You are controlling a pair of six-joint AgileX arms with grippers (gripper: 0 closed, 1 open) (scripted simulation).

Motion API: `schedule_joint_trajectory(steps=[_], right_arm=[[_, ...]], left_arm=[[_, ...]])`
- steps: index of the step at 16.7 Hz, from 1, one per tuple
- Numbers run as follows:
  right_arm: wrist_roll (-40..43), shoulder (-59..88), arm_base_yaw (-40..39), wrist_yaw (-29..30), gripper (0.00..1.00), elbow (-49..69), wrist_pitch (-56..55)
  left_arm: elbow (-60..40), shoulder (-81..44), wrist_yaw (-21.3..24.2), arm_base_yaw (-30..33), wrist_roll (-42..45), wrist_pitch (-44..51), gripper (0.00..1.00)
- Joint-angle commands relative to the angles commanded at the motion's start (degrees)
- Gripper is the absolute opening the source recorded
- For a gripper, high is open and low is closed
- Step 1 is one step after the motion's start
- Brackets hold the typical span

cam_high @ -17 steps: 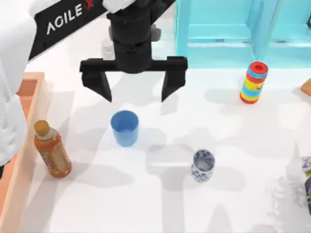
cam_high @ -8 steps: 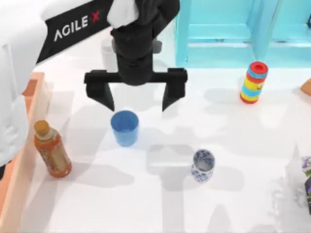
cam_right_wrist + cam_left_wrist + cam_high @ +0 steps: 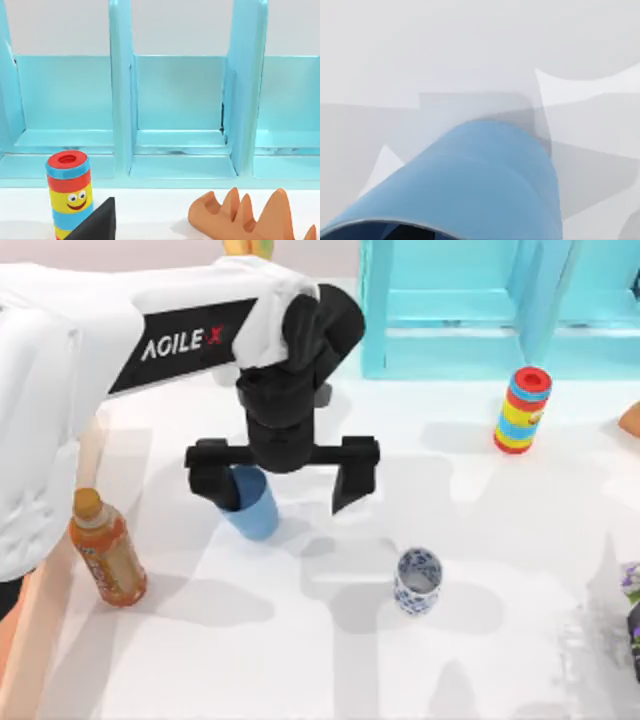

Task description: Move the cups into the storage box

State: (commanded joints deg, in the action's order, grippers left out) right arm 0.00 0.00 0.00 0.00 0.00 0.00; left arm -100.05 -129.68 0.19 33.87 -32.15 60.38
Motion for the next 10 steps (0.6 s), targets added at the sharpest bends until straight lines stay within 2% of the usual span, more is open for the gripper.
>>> schedule_joint_trajectory(steps=[3,10], right_arm=[[0.0,0.0,0.0,0.0,1.0,0.0,0.0],[0.0,0.0,0.0,0.0,1.0,0.0,0.0]], left_arm=[[0.0,0.0,0.0,0.0,0.0,0.0,1.0],[0.0,0.0,0.0,0.0,0.0,0.0,0.47]])
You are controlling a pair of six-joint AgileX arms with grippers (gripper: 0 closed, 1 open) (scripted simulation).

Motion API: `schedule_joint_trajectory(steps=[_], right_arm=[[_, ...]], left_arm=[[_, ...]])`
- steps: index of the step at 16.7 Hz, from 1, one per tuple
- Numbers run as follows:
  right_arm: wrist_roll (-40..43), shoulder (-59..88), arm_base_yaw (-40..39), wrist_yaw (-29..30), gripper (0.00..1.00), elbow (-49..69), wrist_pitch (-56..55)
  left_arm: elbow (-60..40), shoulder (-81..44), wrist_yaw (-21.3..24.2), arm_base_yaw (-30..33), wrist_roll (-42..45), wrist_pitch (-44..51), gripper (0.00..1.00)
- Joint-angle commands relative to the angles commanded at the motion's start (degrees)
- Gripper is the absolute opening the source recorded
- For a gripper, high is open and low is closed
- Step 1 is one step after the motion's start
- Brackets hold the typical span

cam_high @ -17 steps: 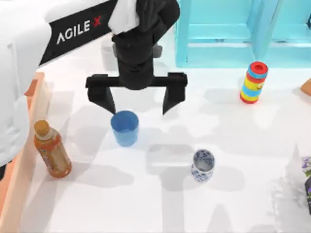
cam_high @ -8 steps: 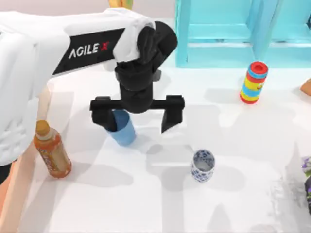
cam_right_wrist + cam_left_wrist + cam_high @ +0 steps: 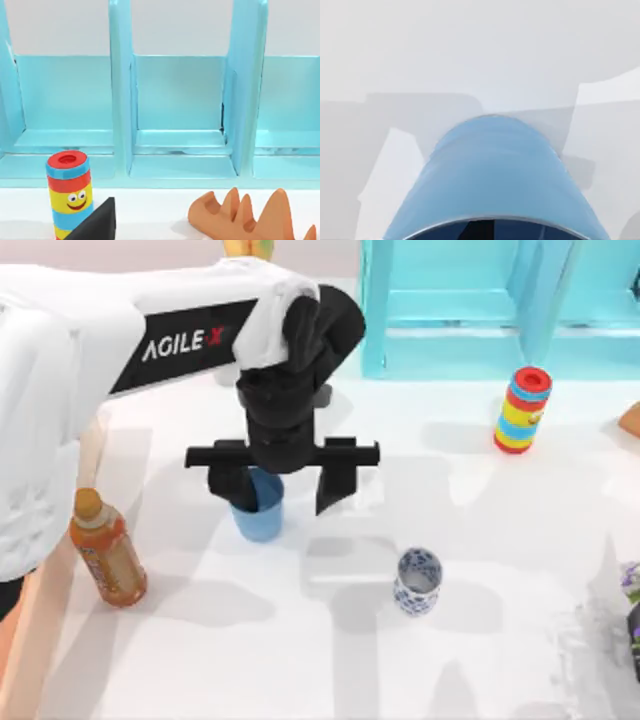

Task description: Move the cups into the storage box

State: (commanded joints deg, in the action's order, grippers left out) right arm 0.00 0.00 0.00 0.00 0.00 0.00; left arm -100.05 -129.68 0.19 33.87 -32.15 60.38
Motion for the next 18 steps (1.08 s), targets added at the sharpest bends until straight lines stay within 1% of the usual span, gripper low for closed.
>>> schedule_joint_trajectory(steps=[6,7,15,18], right_arm=[[0.0,0.0,0.0,0.0,1.0,0.0,0.0],[0.0,0.0,0.0,0.0,1.0,0.0,0.0],[0.0,0.0,0.0,0.0,1.0,0.0,0.0],[0.0,0.0,0.0,0.0,1.0,0.0,0.0]], left_arm=[[0.0,0.0,0.0,0.0,0.0,0.0,0.02],[0.0,0.0,0.0,0.0,0.0,0.0,0.0],[0.0,0.1,0.0,0.0,0.1,0.0,0.0],[-0.2,2.3,-0.1,-2.2,1.8,2.3,0.0]])
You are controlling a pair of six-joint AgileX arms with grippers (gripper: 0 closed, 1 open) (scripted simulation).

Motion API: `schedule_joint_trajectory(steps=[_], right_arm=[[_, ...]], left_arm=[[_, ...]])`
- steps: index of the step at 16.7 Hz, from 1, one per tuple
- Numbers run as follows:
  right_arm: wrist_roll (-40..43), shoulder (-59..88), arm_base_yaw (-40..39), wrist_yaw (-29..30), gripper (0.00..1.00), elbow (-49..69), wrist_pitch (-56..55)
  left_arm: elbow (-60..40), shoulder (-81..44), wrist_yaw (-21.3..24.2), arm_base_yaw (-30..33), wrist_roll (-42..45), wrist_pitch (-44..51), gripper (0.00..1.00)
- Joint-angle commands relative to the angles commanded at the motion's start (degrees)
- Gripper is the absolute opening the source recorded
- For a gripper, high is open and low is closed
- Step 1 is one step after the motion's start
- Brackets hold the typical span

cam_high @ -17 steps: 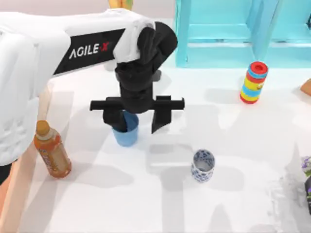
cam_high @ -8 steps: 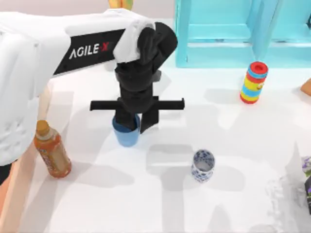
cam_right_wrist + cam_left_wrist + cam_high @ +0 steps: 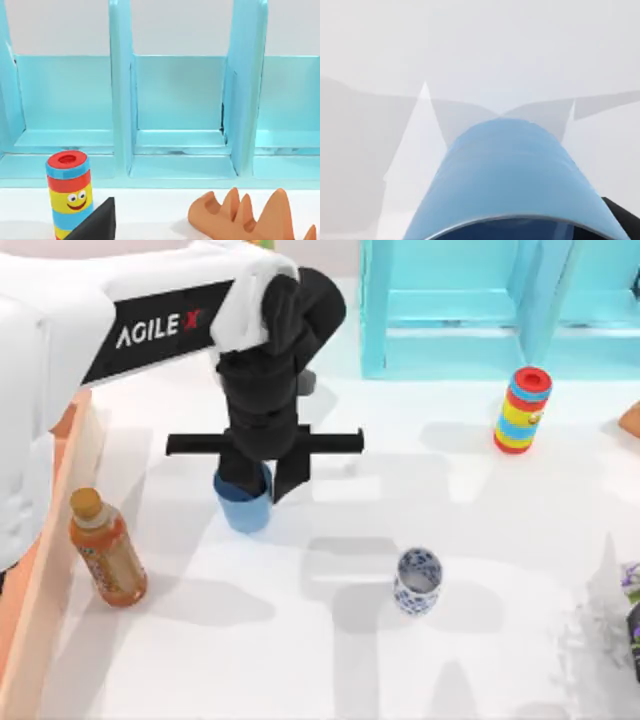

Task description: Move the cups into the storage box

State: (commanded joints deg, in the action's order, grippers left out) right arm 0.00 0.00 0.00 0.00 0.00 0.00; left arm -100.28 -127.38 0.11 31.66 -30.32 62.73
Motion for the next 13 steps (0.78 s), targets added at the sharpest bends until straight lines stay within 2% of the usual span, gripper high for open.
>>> schedule_joint_trajectory(steps=[6,13], right_arm=[[0.0,0.0,0.0,0.0,1.0,0.0,0.0],[0.0,0.0,0.0,0.0,1.0,0.0,0.0]], left_arm=[[-1.0,10.7,0.0,-9.4,9.6,11.8,0.0],[-0.6,12.1,-0.1,-10.8,11.2,12.5,0.0]])
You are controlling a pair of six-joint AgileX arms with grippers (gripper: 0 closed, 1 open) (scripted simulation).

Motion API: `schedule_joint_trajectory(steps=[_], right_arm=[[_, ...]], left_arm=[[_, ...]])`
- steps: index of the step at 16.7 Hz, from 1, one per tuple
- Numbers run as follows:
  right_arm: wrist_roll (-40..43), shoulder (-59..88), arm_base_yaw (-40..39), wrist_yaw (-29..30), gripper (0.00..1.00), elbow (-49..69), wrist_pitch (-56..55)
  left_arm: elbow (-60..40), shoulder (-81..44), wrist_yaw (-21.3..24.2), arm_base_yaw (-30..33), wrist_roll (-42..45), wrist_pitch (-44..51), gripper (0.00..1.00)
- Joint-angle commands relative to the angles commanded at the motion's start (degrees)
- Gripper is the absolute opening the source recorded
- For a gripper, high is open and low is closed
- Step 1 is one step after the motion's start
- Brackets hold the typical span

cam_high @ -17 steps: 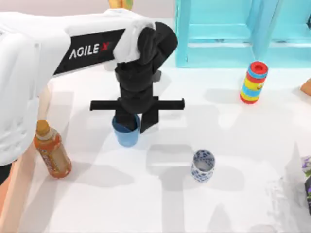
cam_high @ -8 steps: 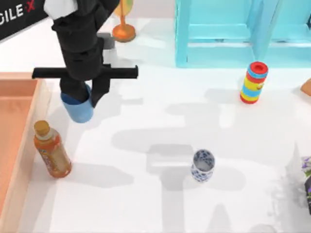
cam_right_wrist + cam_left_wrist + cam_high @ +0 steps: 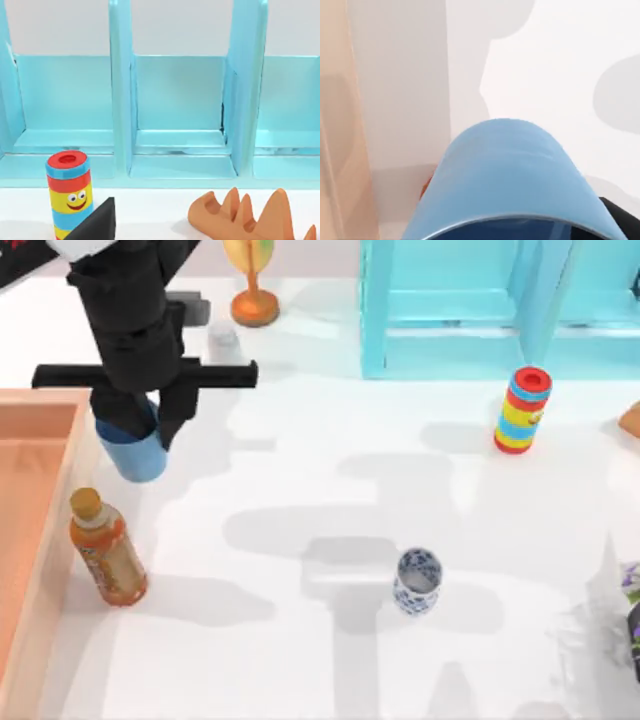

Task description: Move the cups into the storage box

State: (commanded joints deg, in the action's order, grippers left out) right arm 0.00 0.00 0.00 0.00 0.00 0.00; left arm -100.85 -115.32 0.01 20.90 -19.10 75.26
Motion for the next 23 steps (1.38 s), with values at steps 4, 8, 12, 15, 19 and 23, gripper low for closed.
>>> schedule_joint_trajectory(steps=[4,8,12,15,19,23], right_arm=[[0.0,0.0,0.0,0.0,1.0,0.0,0.0],[0.0,0.0,0.0,0.0,1.0,0.0,0.0],[0.0,0.0,0.0,0.0,1.0,0.0,0.0],[0.0,0.0,0.0,0.0,1.0,0.0,0.0],[0.0,0.0,0.0,0.0,1.0,0.0,0.0],[0.0,0.0,0.0,0.0,1.0,0.0,0.0]], left_arm=[[4.2,6.3,0.2,-8.1,7.7,-0.1,0.0],[13.5,15.6,-0.4,-20.5,18.8,1.7,0.0],[24.3,26.0,-1.5,-31.5,28.3,3.8,0.0],[29.9,33.2,-1.6,-35.1,32.6,4.0,0.0],[32.2,36.9,-1.3,-35.1,34.3,3.8,0.0],[32.2,36.7,-1.4,-35.1,34.4,3.6,0.0]])
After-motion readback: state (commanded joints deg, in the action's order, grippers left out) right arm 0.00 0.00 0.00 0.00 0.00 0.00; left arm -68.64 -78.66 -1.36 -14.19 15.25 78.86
